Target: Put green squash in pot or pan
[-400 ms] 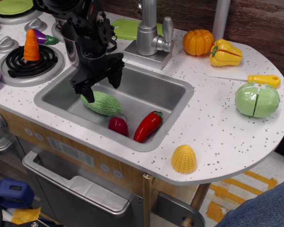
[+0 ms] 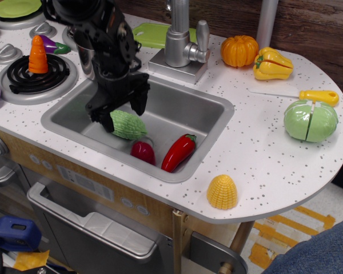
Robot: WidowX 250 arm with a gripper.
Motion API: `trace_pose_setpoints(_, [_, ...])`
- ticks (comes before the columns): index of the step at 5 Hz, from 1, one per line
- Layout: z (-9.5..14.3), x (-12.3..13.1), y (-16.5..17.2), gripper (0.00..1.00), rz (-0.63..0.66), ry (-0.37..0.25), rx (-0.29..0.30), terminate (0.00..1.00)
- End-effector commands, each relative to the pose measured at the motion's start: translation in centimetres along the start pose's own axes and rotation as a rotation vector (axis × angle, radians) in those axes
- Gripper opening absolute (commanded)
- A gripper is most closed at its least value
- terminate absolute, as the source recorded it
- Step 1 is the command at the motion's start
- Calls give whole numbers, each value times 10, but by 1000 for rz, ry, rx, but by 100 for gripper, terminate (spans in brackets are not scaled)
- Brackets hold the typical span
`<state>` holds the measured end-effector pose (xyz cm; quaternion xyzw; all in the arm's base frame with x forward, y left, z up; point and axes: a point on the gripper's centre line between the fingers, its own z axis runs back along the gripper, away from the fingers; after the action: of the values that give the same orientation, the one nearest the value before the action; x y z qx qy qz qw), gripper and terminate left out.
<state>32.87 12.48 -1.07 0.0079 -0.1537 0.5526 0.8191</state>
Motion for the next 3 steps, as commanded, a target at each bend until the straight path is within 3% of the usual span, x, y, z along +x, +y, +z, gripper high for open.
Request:
trace_pose_setpoints(1, [-10,22,-3,100,19,-64,-63,0])
trace_pose_setpoints(3, [-35,44,11,100,32,-56,-143,0])
